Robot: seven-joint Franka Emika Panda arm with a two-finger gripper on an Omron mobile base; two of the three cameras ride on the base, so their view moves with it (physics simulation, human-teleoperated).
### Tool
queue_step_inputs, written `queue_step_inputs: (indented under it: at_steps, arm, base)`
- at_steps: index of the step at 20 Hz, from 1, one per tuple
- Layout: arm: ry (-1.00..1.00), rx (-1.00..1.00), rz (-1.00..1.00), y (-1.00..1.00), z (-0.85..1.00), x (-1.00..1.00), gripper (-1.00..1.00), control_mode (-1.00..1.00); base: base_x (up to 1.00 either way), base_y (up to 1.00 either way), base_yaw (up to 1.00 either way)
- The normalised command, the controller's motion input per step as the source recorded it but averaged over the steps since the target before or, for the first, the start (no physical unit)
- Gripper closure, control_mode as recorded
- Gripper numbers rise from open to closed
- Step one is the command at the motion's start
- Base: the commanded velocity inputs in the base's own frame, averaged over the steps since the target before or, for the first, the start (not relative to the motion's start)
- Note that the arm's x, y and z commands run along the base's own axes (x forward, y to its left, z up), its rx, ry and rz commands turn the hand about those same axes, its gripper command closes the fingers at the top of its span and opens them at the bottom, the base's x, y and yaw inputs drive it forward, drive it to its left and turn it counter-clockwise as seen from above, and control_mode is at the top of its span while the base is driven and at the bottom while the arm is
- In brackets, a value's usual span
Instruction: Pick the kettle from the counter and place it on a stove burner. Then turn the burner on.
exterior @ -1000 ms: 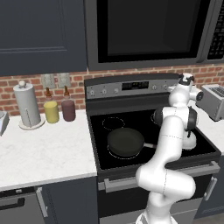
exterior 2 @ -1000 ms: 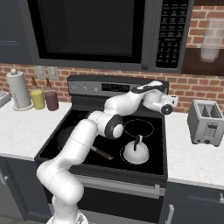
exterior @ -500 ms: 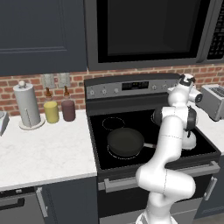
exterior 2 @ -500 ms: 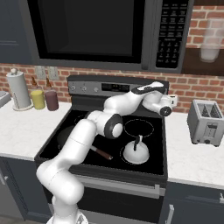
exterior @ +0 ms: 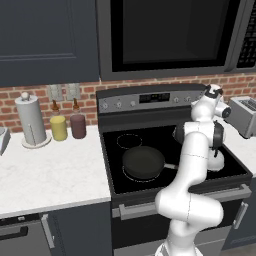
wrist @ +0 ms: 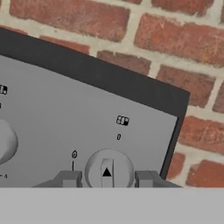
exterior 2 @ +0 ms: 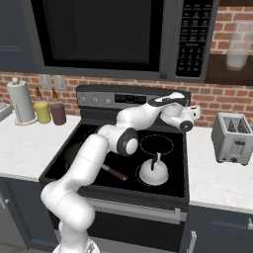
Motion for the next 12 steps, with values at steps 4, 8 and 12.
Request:
queue_step_inputs:
  at_steps: [4,8,12]
  arm:
    - [-0.02,-0.17,0.03,0.0,0.0,0.0,1.0,-1.0]
    - [-0.01,-0.17,0.03,0.0,0.0,0.0,1.0,-1.0]
    - [0.0,-0.17,0.04,0.0,0.0,0.0,1.0,-1.0]
  base:
    - [0.0,0.0,0.0]
    - [0.0,0.0,0.0]
    - [0.0,0.0,0.0]
